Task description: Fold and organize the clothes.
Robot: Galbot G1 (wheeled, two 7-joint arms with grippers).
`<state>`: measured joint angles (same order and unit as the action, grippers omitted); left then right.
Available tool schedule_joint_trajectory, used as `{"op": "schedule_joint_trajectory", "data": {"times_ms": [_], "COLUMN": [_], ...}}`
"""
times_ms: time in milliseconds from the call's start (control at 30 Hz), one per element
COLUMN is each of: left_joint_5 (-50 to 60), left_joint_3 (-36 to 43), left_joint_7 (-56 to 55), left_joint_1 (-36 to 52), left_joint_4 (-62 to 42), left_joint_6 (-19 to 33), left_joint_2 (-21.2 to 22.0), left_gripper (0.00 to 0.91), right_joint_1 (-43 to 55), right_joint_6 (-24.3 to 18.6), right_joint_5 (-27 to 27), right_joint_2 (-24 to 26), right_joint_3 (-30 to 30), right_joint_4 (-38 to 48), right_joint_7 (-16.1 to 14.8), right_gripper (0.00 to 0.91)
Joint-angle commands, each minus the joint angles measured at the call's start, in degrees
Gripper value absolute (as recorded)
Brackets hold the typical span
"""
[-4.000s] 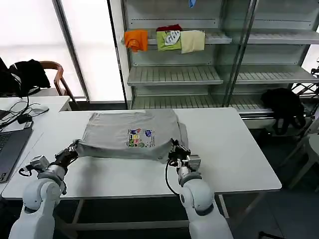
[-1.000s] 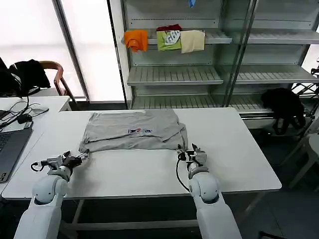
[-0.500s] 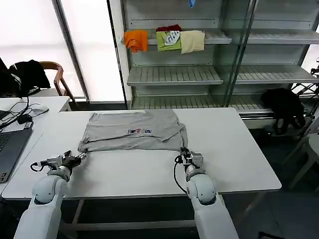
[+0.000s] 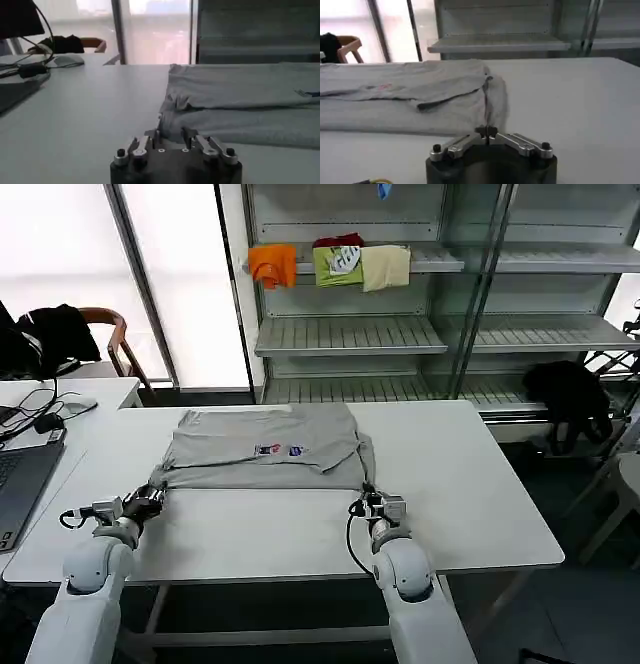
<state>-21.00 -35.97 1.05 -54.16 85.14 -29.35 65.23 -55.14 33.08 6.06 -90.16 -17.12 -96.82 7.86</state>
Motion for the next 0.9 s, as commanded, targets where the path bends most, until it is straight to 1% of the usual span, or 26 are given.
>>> {"op": "schedule_joint_trajectory", "data": {"times_ms": [33, 167, 367, 667, 767, 900], "left_joint_5": [0.1, 0.1, 0.3, -1.8, -3.6, -5.8], "left_joint_3": [0.2, 0.4, -0.4, -4.9, -7.1, -9.3], "left_joint_7": [0.3, 0.2, -0.5, -2.0, -3.6, -6.3], "left_joint_1": [0.0, -0.3, -3.0, -15.4, -20.7, -26.7], "left_joint_4": [0.1, 0.9, 5.7, 19.2, 23.5, 27.6], "left_joint_6": [1.0, 2.3, 2.2, -0.3, -1.4, -2.4], "left_joint_2": [0.0, 0.1, 0.0, -1.6, -1.4, 0.1], "left_gripper": [0.01, 0.0, 0.01, 0.01, 0.01, 0.01], "right_joint_1": [-0.4, -1.4, -4.6, -14.4, -18.0, -21.9], "right_joint_6": [0.0, 0.0, 0.1, 0.2, 0.2, 0.2], "right_joint_5": [-0.2, 0.3, 3.8, 5.6, 5.7, 5.7], "right_joint_2": [0.0, 0.2, 1.6, 5.9, 7.5, 9.5], "right_joint_3": [-0.1, 0.1, 1.1, 2.7, 2.6, 2.3], "right_joint_4": [-1.2, -2.5, -7.4, -19.8, -23.5, -26.7], "right_joint_7": [0.0, 0.0, 0.7, 1.9, 2.0, 2.5], "right_gripper": [0.0, 0.0, 0.0, 0.0, 0.0, 0.0]}}
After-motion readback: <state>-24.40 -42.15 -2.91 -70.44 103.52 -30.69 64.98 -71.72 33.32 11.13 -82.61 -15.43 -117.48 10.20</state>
